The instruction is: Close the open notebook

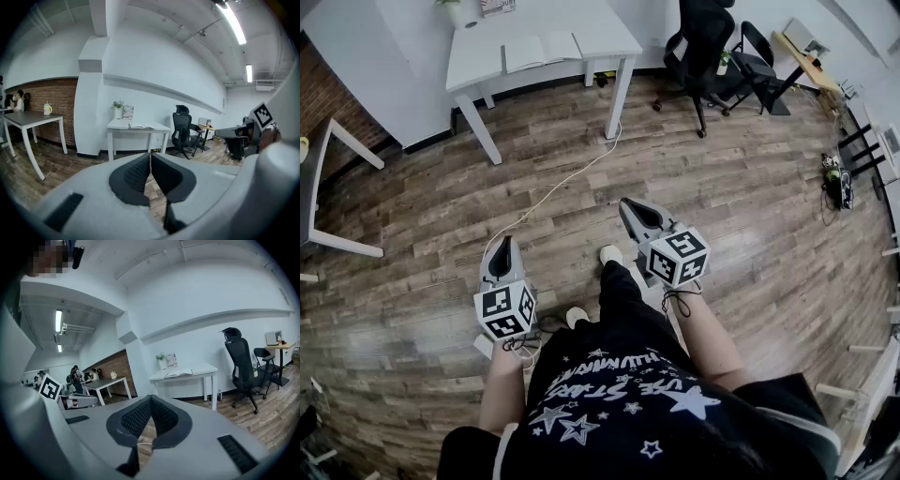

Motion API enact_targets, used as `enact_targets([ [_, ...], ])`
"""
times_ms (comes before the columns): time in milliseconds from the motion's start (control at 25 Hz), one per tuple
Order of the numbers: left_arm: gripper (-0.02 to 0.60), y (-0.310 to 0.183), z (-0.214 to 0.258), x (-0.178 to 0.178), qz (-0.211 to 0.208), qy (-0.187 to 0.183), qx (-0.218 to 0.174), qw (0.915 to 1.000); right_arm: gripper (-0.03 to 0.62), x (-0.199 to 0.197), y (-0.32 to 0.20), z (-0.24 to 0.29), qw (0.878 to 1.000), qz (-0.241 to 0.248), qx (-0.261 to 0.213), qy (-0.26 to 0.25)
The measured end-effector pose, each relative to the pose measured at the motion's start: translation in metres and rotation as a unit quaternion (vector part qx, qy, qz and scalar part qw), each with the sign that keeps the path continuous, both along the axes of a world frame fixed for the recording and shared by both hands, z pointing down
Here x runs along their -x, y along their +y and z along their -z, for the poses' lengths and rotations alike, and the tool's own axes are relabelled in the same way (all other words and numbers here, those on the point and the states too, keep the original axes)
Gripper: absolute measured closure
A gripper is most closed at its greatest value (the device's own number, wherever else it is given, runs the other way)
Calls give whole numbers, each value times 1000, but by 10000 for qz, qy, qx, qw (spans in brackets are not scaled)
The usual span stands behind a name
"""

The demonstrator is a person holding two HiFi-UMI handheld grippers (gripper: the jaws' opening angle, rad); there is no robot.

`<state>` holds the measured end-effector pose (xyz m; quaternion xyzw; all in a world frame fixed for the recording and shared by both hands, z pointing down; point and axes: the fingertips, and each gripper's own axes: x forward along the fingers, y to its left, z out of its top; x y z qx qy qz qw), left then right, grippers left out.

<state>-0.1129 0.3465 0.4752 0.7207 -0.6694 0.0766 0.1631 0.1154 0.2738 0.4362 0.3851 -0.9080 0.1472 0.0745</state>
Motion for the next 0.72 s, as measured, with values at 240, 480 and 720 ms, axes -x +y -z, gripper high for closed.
enact_targets([
  [240, 554, 9, 4, -9, -161, -1, -64, 9998, 589, -5, 11, -2, 10000, -65, 55, -9],
  [480, 554, 17, 0, -6, -172, 78, -29, 9998, 589, -1, 16, -5, 10000, -34, 70, 54],
  [720, 554, 20, 1, 12, -23, 202, -19, 9998, 589, 8, 6, 1, 9999, -132, -10, 33],
])
